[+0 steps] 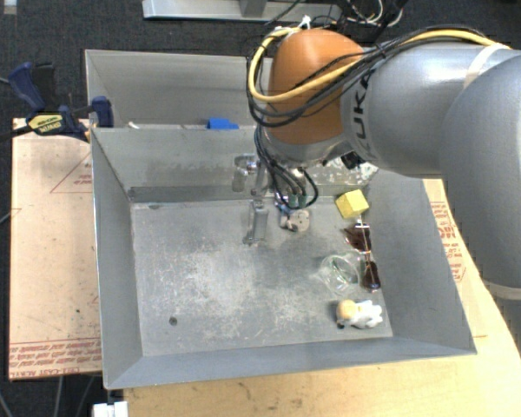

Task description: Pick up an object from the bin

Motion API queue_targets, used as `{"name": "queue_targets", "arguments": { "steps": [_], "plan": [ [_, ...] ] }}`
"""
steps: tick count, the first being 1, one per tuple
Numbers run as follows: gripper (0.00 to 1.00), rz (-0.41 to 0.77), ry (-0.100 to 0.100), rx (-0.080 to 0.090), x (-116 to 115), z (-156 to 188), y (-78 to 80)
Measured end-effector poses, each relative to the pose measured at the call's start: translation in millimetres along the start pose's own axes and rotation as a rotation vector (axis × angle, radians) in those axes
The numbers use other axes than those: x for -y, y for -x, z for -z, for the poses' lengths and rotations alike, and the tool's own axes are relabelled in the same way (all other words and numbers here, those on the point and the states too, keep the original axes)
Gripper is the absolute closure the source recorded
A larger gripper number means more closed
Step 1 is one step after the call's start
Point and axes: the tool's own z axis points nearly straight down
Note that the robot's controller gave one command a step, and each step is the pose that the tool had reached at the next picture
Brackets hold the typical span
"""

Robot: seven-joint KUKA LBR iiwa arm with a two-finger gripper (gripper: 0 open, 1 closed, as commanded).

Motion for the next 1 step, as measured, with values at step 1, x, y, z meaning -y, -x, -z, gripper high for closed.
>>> {"name": "queue_targets", "arguments": {
  "steps": [1],
  "plan": [
    [0.0,-0.002,0.001,0.007,0.4,5.4,1.3]
  ]
}}
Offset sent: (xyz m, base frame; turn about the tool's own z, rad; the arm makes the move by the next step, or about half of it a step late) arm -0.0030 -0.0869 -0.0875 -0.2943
